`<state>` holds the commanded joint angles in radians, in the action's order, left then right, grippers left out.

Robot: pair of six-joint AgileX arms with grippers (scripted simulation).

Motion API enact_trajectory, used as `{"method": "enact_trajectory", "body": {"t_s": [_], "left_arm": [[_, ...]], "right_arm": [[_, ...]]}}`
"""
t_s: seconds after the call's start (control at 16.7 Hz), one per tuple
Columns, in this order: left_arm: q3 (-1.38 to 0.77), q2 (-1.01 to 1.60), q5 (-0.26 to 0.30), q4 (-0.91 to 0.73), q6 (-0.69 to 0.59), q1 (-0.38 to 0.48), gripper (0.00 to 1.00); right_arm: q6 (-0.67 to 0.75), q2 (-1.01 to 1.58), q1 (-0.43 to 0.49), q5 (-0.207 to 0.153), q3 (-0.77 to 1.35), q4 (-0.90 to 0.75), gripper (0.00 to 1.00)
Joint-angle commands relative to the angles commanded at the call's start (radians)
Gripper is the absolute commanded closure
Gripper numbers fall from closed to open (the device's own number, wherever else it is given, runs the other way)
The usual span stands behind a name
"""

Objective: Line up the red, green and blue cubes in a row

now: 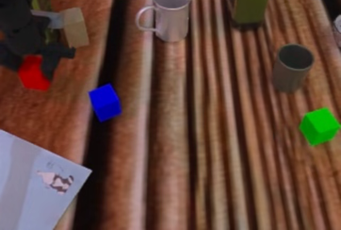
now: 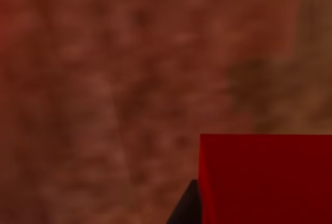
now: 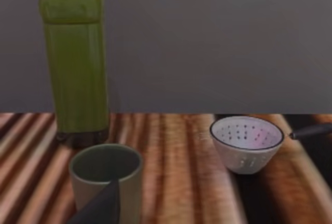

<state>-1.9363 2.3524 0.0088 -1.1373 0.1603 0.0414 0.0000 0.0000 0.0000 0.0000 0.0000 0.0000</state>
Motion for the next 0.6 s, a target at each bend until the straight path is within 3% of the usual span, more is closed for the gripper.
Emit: {"method": "enact_trajectory", "body": {"t_s": [0.18, 0.6], "left_arm": [[-0.057, -0.026, 0.0, -0.078, -0.001, -0.007, 1.0], [-0.039, -0.041, -0.002, -0.076, -0.037, 0.031, 1.0]], "right_arm": [[0.0, 0.0, 0.0, 0.0, 0.0, 0.0, 0.0], [0.0, 0.0, 0.0, 0.0, 0.0, 0.0, 0.0]]}}
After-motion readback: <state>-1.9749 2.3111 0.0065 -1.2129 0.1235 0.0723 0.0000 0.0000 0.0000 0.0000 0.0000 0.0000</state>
